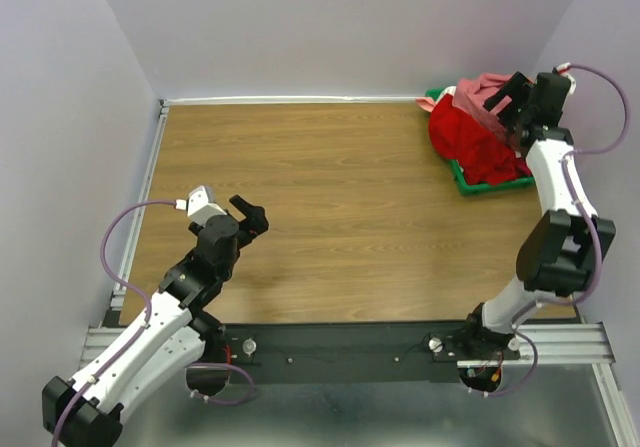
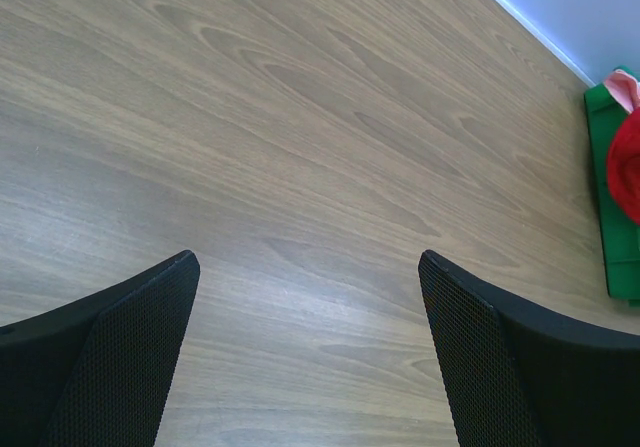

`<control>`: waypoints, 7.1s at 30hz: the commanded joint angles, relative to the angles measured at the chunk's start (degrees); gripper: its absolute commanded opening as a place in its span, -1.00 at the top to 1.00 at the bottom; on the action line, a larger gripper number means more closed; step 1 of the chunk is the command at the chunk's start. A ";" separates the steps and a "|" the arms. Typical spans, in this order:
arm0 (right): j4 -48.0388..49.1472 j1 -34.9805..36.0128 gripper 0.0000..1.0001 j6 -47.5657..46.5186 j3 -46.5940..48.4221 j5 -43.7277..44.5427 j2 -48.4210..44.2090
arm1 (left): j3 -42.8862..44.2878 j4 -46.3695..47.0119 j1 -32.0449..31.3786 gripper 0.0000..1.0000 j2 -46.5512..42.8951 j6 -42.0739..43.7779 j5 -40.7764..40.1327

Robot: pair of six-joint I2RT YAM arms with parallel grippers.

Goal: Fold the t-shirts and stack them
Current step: Grab the tshirt from the pile, then move the tshirt to the center of the board, then flatten the tshirt out

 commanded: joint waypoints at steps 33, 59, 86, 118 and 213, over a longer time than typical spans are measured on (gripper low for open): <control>-3.09 -0.14 0.99 -14.77 29.10 15.66 13.10 | 2.68 -2.73 -0.21 -0.97 4.68 -1.90 -5.81; -4.94 28.93 0.99 -3.34 37.21 -29.25 -4.05 | 2.06 -0.36 -0.21 -0.97 -1.63 -2.17 3.15; 2.07 36.23 -1.00 4.04 -43.13 -8.37 -39.37 | -3.12 0.08 -0.29 -0.97 -1.66 -6.56 9.30; -18.82 80.46 -0.63 18.54 -5.34 32.97 24.69 | -7.34 -5.28 -0.21 -0.97 -9.47 -10.96 6.49; -21.46 41.61 0.99 -15.20 18.11 58.82 -32.96 | 54.35 -16.79 -1.52 1.00 1.10 2.84 -22.60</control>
